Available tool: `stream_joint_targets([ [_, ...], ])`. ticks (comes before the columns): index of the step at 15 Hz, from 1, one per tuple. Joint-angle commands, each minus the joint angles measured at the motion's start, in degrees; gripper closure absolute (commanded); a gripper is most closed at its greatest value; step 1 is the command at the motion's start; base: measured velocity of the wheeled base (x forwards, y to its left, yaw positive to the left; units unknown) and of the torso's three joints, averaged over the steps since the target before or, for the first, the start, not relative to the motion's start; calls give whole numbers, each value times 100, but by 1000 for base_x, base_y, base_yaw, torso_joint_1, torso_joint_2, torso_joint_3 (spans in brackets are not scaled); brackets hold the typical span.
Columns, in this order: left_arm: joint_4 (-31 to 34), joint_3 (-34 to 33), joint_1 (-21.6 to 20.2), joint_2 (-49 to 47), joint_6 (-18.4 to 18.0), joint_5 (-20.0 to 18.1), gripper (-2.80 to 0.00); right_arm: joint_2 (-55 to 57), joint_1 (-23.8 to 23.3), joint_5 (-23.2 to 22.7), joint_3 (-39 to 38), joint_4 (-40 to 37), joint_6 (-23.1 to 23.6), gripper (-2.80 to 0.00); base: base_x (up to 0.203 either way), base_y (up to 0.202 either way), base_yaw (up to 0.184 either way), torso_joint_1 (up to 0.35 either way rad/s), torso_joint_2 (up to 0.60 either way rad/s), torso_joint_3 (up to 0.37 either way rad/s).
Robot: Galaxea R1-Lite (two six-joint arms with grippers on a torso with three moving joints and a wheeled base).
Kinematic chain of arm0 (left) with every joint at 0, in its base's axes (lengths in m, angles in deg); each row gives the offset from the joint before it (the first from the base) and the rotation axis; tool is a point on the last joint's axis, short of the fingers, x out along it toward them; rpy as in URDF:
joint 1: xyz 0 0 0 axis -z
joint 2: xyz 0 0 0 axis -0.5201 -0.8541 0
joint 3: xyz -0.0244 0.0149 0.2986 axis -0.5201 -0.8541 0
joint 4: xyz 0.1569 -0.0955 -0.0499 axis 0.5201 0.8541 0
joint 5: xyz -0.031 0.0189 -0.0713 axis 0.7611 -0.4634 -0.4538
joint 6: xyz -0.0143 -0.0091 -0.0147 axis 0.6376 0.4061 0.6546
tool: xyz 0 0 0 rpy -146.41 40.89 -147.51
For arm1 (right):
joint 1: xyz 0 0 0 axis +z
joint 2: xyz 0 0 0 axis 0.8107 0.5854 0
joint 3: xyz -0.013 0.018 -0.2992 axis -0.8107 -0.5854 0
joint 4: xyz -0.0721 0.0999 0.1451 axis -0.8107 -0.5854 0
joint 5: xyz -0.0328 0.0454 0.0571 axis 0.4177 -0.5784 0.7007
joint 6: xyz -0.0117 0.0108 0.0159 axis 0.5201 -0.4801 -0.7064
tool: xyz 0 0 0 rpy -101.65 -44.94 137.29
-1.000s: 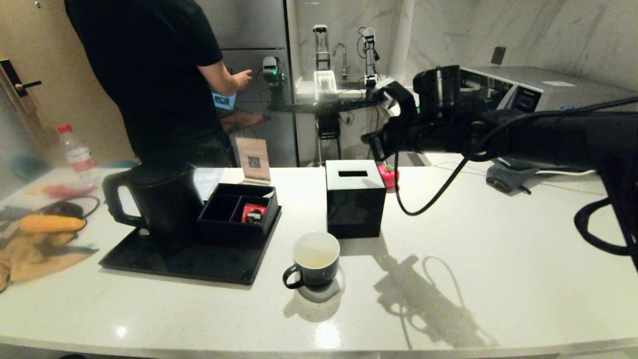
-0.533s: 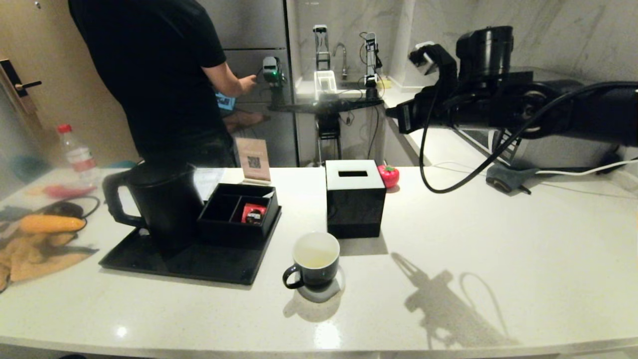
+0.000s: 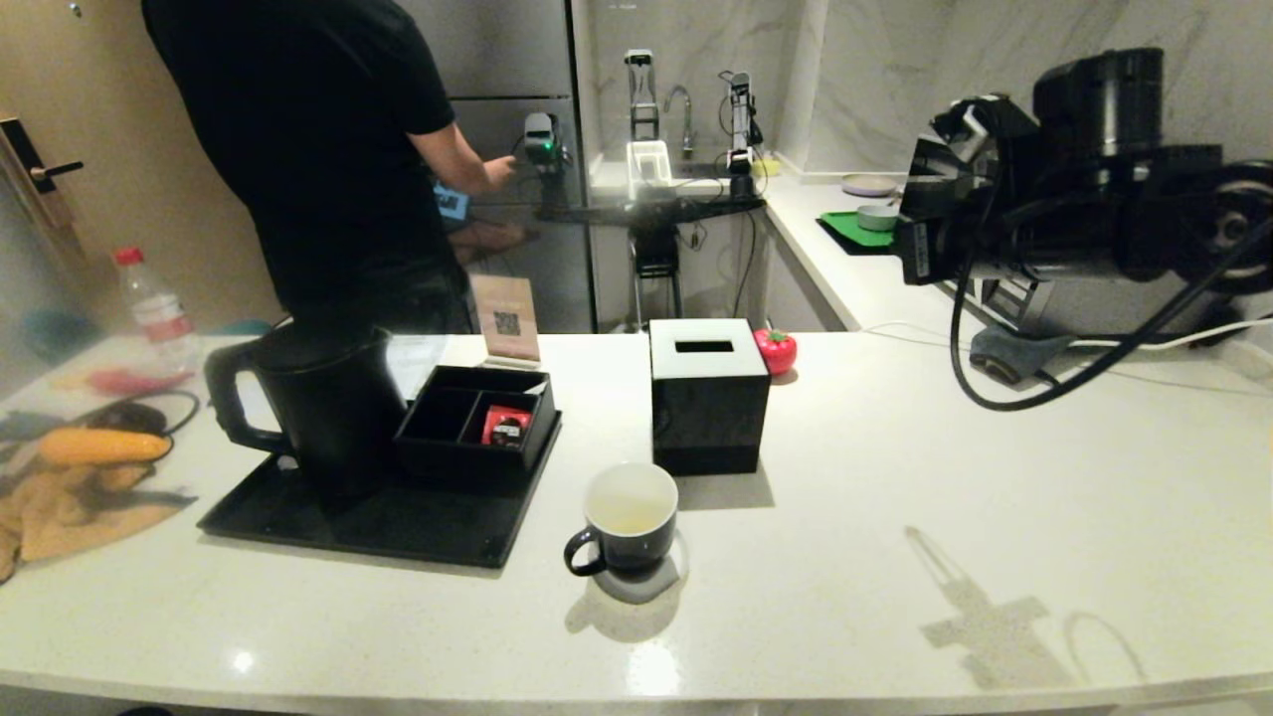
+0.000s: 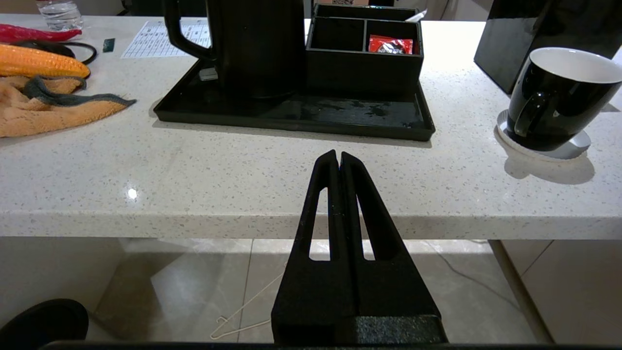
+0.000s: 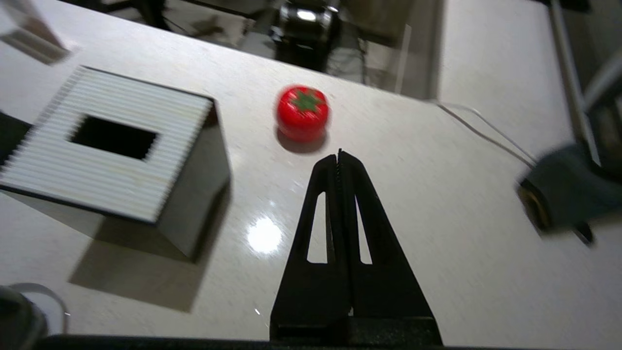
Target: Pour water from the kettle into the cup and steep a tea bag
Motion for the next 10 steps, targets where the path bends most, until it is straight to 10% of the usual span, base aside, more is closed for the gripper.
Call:
stream_joint_targets([
  [1, 2, 1, -2, 2, 0, -2, 0, -748, -141, 356, -774, 18, -6, 0, 0, 0, 0, 0, 0, 0],
  [10, 2, 1, -2, 2, 9, -2, 0, -3088, -1163, 713, -3619, 335, -302, 0, 0, 0, 0, 0, 0, 0],
])
